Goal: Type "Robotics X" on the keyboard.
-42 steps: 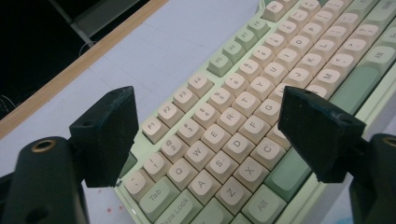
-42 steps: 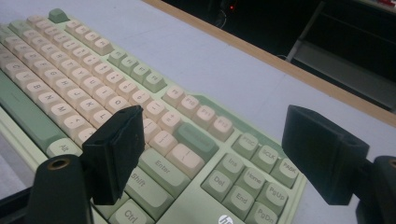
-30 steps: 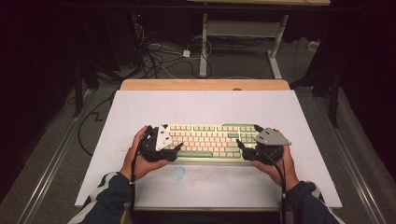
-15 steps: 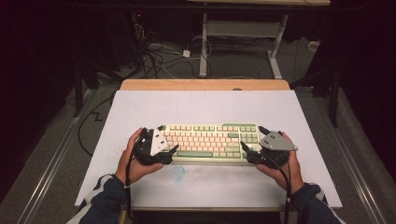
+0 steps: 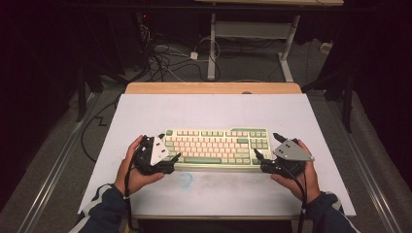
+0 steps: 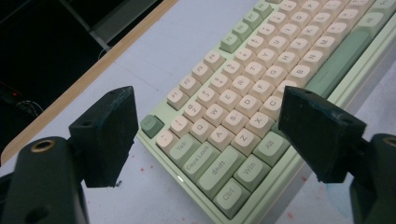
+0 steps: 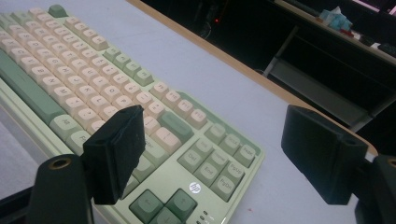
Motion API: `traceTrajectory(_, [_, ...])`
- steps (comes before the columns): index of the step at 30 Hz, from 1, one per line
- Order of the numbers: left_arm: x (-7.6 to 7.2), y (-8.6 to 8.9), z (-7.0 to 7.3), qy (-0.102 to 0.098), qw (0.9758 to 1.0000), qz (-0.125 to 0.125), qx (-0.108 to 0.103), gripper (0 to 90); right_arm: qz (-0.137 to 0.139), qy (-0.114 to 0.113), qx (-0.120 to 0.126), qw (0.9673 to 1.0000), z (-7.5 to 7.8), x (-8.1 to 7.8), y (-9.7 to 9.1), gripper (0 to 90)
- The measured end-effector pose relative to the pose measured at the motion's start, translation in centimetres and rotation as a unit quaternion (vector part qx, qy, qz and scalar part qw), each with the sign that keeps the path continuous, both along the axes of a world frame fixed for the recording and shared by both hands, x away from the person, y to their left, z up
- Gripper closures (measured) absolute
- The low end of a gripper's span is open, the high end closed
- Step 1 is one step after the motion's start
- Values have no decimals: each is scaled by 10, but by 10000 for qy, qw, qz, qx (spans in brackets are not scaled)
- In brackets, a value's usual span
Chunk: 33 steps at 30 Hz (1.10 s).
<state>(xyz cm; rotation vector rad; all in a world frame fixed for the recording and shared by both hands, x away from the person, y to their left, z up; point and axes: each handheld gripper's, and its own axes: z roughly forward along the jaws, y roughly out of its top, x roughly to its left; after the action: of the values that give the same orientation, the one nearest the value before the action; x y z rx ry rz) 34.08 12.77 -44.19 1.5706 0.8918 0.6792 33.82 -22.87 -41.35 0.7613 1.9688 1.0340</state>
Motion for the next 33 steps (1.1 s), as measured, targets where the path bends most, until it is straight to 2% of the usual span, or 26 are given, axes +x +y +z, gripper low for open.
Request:
traceTrajectory(7, [-5, 8, -5, -14, 10000, 22, 42, 186, 14, 16, -12, 10000, 0, -5, -7, 226])
traceTrajectory(18, [-12, 13, -7, -24, 10000, -32, -43, 186, -33, 40, -34, 10000, 0, -13, -21, 226])
traceTrajectory(29, [-19, 27, -15, 58, 10000, 13, 71, 179, -133, 30, -77, 9999, -3, -20, -34, 226])
traceTrajectory(33, [-21, 32, -17, 88, 9999, 47, 38, 179, -187, 30, -95, 9998, -5, -22, -39, 226])
